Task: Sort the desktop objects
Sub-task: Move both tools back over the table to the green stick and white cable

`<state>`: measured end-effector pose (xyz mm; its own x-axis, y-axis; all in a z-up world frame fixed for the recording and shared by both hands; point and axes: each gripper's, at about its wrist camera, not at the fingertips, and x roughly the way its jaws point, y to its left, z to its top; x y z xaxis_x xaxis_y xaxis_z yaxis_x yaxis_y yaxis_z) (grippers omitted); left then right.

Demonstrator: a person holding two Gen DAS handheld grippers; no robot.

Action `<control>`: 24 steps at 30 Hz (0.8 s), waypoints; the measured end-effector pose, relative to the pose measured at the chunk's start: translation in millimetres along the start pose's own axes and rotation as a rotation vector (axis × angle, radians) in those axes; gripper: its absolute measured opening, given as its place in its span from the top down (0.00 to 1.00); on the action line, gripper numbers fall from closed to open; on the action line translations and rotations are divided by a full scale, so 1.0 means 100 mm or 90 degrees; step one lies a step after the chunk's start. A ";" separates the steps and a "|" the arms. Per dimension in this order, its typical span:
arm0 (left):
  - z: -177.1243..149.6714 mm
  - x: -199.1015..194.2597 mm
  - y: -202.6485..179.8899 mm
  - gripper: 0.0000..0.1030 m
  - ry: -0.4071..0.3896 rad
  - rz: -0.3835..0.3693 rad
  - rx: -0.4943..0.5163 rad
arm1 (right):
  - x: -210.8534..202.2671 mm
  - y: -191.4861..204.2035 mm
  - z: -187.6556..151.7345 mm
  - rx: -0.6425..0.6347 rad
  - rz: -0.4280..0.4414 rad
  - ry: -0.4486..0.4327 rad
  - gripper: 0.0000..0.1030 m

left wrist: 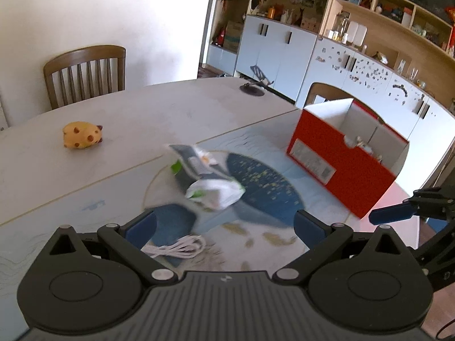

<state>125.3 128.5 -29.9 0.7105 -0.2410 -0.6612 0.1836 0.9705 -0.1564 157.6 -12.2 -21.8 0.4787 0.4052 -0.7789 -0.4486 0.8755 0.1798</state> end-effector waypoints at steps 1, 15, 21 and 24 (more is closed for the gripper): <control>-0.02 0.02 0.03 0.00 0.003 0.004 0.005 | 0.03 0.04 -0.01 -0.004 -0.002 0.002 0.18; -0.29 0.46 0.34 0.00 0.050 0.055 -0.008 | 0.41 0.33 -0.20 -0.036 -0.002 0.045 0.18; -0.36 0.66 0.29 0.00 0.057 0.101 -0.023 | 0.54 0.39 -0.22 -0.051 0.000 0.062 0.18; -0.39 0.72 0.29 0.00 0.060 0.113 -0.035 | 0.61 0.42 -0.23 -0.066 0.003 0.072 0.19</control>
<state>155.5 139.7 -110.2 0.6607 -0.0673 -0.7476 0.0230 0.9973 -0.0694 150.4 43.1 -75.5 0.3906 0.3713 -0.8424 -0.5288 0.8395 0.1249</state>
